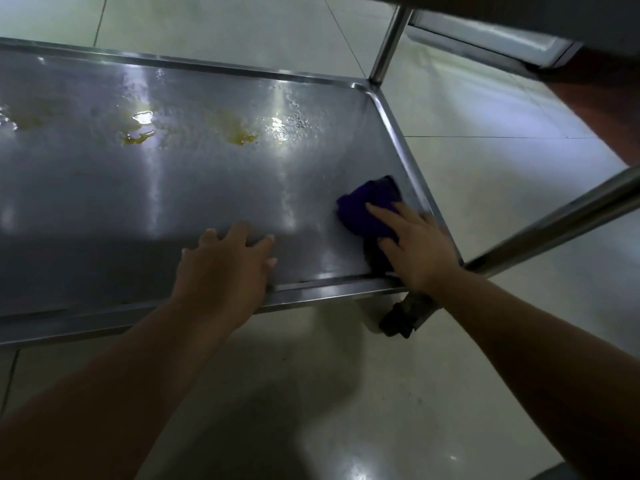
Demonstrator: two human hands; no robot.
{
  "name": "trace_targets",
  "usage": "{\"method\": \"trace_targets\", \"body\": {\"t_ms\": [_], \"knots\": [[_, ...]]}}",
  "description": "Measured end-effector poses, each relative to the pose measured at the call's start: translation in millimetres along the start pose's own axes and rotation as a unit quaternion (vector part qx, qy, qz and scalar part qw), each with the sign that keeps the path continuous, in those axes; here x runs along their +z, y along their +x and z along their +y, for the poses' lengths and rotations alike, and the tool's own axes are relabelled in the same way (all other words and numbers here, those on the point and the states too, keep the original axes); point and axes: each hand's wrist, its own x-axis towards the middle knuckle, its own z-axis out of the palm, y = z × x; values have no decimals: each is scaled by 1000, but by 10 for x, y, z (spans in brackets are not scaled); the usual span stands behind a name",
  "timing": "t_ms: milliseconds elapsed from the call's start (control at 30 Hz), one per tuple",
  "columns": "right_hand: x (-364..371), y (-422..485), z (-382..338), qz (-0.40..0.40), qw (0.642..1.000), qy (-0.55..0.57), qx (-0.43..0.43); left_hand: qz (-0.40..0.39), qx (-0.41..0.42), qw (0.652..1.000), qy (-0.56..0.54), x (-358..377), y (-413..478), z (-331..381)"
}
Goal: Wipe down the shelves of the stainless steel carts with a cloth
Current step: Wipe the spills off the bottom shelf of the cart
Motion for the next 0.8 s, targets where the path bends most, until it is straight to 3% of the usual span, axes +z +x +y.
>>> {"method": "trace_targets", "body": {"t_ms": [133,200,267,367,400,467,600,667,800], "knots": [[-84,566,122,-3,980,-30,197,-6,3,1000,13,5,11,6],[-65,864,-111,-16,968,0,251,-6,3,1000,19,5,22,-5],[6,1045,-459,-28,983,16,182,-8,1,1000,24,-1,24,-22],[133,1049,-805,-36,997,6,-70,-11,3,999,34,-5,1,-49],[129,1078,-766,-36,993,10,-113,-9,7,999,37,-8,-4,-57],[96,1174,-544,-11,996,3,-83,-1,5,999,39,-19,-10,-81],[28,1243,-217,4,980,31,196,-3,8,999,49,7,3,-58],[33,1170,-364,-11,985,14,172,-6,8,999,41,29,11,-46],[59,714,-555,-19,998,-2,-63,-5,12,999,39,54,-5,-99]]}}
